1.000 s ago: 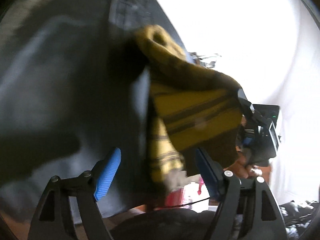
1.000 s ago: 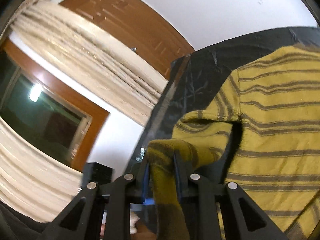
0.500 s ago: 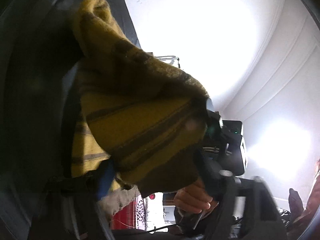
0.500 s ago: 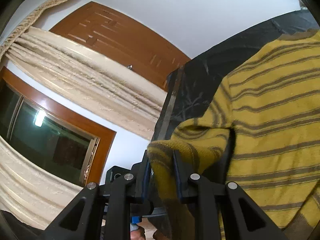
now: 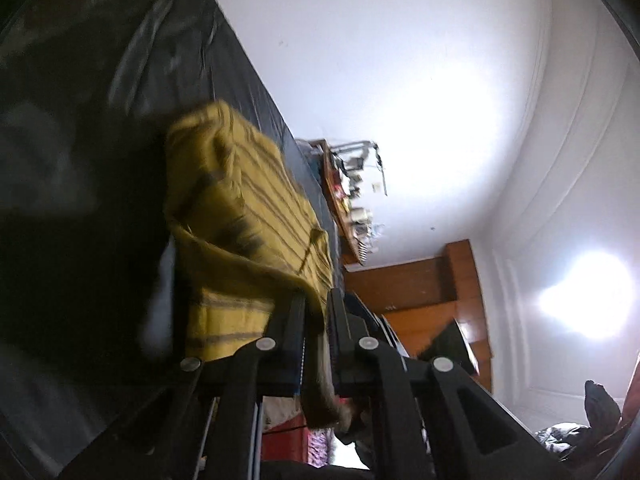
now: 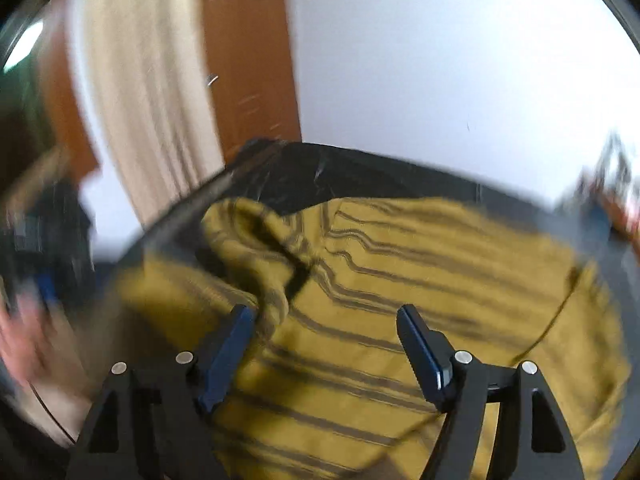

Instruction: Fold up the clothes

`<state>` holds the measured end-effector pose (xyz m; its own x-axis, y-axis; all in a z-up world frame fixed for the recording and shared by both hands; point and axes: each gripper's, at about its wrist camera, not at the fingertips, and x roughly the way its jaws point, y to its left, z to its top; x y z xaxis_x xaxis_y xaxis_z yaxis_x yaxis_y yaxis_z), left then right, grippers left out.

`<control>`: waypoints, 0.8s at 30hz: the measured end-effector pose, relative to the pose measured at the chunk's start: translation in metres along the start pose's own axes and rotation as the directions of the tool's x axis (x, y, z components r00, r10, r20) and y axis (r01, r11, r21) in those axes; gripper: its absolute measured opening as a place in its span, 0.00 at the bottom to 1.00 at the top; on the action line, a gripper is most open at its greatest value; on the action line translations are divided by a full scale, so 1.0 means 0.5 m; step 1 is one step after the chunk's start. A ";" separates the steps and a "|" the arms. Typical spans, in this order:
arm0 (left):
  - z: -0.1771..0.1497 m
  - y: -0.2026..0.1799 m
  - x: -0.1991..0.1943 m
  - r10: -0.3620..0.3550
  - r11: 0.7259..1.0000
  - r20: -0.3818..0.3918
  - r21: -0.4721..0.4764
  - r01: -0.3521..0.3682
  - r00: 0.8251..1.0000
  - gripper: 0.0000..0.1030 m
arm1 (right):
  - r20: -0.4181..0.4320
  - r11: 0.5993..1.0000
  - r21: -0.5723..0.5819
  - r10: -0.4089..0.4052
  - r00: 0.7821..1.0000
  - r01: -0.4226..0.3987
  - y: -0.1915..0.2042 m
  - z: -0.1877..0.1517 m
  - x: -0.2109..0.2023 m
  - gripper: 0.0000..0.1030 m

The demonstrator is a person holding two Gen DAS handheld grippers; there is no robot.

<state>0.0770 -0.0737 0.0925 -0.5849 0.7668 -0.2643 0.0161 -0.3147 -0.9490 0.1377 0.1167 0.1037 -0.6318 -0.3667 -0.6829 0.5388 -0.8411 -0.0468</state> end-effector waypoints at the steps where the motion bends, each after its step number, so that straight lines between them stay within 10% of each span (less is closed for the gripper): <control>1: 0.002 -0.011 -0.009 0.001 1.000 0.008 0.010 -0.001 1.000 0.11 | 0.014 0.997 -0.074 -0.009 1.000 0.010 0.021 -0.007 -0.015 0.74; 6: 0.004 -0.031 -0.023 -0.005 0.999 0.000 0.045 0.005 1.000 0.11 | 0.053 0.954 -0.292 0.087 0.995 -0.067 0.115 -0.006 -0.059 0.74; 18: -0.003 0.043 -0.072 0.119 0.993 0.002 0.011 -0.119 0.993 0.11 | -0.106 0.912 -0.314 0.242 0.965 -0.263 0.194 -0.024 0.007 0.74; 24: -0.034 0.101 -0.146 0.381 0.924 0.024 0.029 -0.382 0.924 0.11 | -0.159 0.922 -0.324 0.169 0.973 -0.213 0.215 -0.033 0.071 0.74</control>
<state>0.1344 -0.1359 0.0609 -0.5539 0.5752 -0.6019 0.2149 -0.5997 -0.7708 0.1827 0.0198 0.0625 -0.4346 -0.4359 -0.7881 0.8122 -0.5678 -0.1339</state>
